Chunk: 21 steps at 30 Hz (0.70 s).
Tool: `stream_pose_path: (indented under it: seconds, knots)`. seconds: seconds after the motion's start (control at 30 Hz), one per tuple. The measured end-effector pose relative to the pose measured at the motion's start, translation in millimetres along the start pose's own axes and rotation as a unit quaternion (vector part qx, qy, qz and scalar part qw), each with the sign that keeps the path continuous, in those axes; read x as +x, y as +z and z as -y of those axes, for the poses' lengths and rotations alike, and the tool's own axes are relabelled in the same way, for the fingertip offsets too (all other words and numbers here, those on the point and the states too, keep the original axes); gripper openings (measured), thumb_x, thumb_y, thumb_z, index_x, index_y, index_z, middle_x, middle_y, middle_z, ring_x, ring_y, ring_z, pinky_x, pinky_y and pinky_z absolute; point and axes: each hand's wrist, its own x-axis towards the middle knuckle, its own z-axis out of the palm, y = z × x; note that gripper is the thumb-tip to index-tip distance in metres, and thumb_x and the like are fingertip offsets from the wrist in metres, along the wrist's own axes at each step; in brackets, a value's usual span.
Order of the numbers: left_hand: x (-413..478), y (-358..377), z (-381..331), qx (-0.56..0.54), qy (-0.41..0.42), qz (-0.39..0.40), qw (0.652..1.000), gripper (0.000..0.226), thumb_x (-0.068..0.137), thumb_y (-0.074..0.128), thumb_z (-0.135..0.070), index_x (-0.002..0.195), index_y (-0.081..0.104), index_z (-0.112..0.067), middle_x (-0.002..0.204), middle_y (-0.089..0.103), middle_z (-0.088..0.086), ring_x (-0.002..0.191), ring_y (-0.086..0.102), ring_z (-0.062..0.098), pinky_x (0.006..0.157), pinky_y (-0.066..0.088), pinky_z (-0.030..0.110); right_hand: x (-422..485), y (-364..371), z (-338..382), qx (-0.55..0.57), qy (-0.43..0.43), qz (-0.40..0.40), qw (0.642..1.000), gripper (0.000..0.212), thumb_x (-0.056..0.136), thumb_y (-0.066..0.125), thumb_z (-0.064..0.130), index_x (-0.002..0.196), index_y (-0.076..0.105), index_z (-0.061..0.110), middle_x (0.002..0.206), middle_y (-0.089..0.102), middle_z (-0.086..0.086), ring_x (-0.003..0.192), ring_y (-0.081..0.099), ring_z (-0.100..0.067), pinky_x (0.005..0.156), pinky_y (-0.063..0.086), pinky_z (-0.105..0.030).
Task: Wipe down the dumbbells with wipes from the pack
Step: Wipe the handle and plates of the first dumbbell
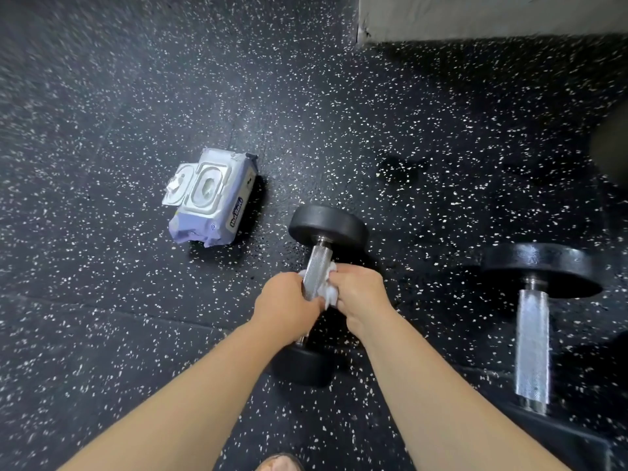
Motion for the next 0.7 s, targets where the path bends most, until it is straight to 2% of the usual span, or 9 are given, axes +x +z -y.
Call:
stream_pose_path:
  seconds: [0.07, 0.13, 0.2, 0.3, 0.37, 0.47, 0.57, 0.63, 0.7]
  knots:
    - [-1, 7, 0, -0.002, 0.022, 0.011, 1.0, 0.027, 0.085, 0.067, -0.027, 0.066, 0.048, -0.023, 0.06, 0.047, -0.007, 0.06, 0.046, 0.015, 0.059, 0.037, 0.027, -9, -9, 2, -0.009, -0.011, -0.026, 1.0, 0.019, 0.085, 0.056, -0.007, 0.093, 0.072, -0.001, 0.077, 0.071, -0.018, 0.067, 0.065, -0.026, 0.07, 0.057, -0.037]
    - [-4, 16, -5, -0.016, 0.049, 0.04, 0.998, 0.019, 0.086, 0.066, -0.027, 0.072, 0.055, -0.019, 0.063, 0.051, -0.006, 0.059, 0.048, 0.012, 0.054, 0.037, 0.026, -20, -28, 4, -0.021, -0.031, -0.056, 0.998, 0.019, 0.084, 0.056, -0.008, 0.084, 0.073, 0.001, 0.073, 0.07, -0.015, 0.066, 0.064, -0.025, 0.075, 0.056, -0.041]
    - [-6, 28, -15, -0.053, 0.074, 0.093, 0.991, 0.017, 0.087, 0.066, -0.025, 0.074, 0.058, -0.017, 0.064, 0.055, -0.004, 0.056, 0.049, 0.009, 0.05, 0.037, 0.021, -27, -50, 7, -0.039, -0.048, -0.09, 0.994, 0.022, 0.083, 0.058, -0.006, 0.072, 0.072, 0.007, 0.068, 0.069, -0.011, 0.066, 0.064, -0.023, 0.075, 0.056, -0.04]
    - [-8, 42, -33, -0.12, 0.08, 0.173, 0.974, 0.017, 0.088, 0.066, -0.023, 0.075, 0.059, -0.015, 0.063, 0.054, -0.004, 0.051, 0.047, 0.006, 0.045, 0.037, 0.016, -36, -77, 12, -0.061, -0.066, -0.137, 0.986, 0.022, 0.082, 0.062, -0.002, 0.071, 0.072, 0.014, 0.07, 0.071, -0.007, 0.067, 0.065, -0.02, 0.073, 0.056, -0.035]
    - [-7, 45, -40, -0.122, 0.081, 0.203, 0.968, 0.018, 0.088, 0.067, -0.025, 0.074, 0.059, -0.015, 0.061, 0.052, -0.005, 0.049, 0.044, 0.004, 0.044, 0.034, 0.014, -39, -87, 14, -0.055, -0.053, -0.141, 0.987, 0.024, 0.083, 0.062, -0.002, 0.069, 0.069, 0.017, 0.069, 0.069, -0.007, 0.065, 0.063, -0.019, 0.072, 0.054, -0.033]
    - [-5, 44, -40, -0.09, 0.089, 0.214, 0.969, 0.02, 0.088, 0.068, -0.027, 0.072, 0.06, -0.018, 0.057, 0.048, -0.008, 0.045, 0.04, 0.001, 0.041, 0.031, 0.012, -31, -91, 16, -0.034, -0.035, -0.122, 0.991, 0.02, 0.083, 0.063, -0.002, 0.072, 0.069, 0.013, 0.071, 0.066, -0.01, 0.07, 0.06, -0.022, 0.076, 0.053, -0.037]
    - [-6, 35, -38, -0.053, 0.101, 0.211, 0.971, 0.015, 0.09, 0.066, -0.025, 0.078, 0.064, -0.016, 0.06, 0.052, -0.007, 0.05, 0.041, 0.003, 0.046, 0.034, 0.015, -17, -86, 22, -0.006, -0.029, -0.133, 0.991, 0.012, 0.083, 0.062, -0.002, 0.087, 0.07, 0.005, 0.072, 0.062, -0.007, 0.069, 0.058, -0.022, 0.073, 0.052, -0.036]
    - [-10, 29, -34, -0.048, 0.123, 0.189, 0.973, 0.009, 0.09, 0.063, -0.015, 0.084, 0.068, -0.01, 0.063, 0.052, -0.005, 0.051, 0.039, 0.006, 0.048, 0.035, 0.015, -11, -78, 20, 0.012, -0.029, -0.151, 0.988, 0.016, 0.083, 0.063, 0.0, 0.075, 0.069, 0.012, 0.067, 0.061, -0.006, 0.064, 0.056, -0.02, 0.064, 0.047, -0.029]
    - [-15, 26, -28, -0.048, 0.149, 0.138, 0.978, 0.013, 0.087, 0.058, -0.005, 0.076, 0.065, -0.01, 0.06, 0.046, -0.004, 0.051, 0.035, 0.01, 0.049, 0.035, 0.018, -13, -70, 11, -0.043, -0.061, -0.168, 0.983, 0.025, 0.081, 0.065, 0.006, 0.057, 0.068, 0.014, 0.064, 0.066, -0.008, 0.064, 0.059, -0.024, 0.064, 0.049, -0.032]
